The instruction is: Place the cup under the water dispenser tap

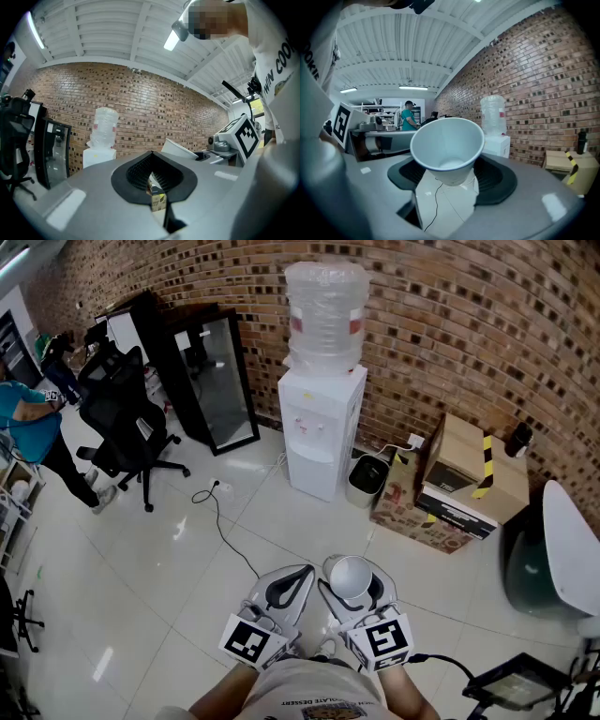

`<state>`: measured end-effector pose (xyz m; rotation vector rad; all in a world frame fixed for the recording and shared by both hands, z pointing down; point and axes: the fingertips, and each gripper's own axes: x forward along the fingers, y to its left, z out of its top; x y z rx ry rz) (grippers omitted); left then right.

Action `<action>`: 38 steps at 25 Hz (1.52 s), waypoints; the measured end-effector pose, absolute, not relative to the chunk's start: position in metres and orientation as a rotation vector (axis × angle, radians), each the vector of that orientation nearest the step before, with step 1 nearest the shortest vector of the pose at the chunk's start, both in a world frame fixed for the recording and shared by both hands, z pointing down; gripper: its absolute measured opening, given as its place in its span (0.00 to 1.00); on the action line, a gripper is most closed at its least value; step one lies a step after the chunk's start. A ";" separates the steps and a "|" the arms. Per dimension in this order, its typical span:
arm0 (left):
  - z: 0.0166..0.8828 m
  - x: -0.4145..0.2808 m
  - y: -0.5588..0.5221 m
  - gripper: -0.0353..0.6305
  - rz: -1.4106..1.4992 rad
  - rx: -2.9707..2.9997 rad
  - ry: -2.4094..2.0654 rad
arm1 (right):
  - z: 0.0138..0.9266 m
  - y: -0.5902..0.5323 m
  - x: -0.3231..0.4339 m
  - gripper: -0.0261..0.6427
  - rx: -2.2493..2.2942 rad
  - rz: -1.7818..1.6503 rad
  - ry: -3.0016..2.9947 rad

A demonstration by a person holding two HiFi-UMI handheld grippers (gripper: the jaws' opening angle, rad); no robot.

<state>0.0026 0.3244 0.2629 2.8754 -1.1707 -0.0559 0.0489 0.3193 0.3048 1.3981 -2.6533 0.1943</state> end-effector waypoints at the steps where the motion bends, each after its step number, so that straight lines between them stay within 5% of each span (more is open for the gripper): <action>1: 0.262 0.006 0.322 0.04 -0.055 2.876 -1.175 | 0.305 0.318 0.053 0.53 1.399 0.192 -2.656; 20: 0.267 0.048 0.282 0.04 -0.033 2.896 -1.179 | 0.309 0.283 0.102 0.53 1.420 0.171 -2.661; 38: 0.293 0.023 0.149 0.04 -0.056 2.832 -1.179 | 0.329 0.150 0.072 0.53 1.361 0.184 -2.625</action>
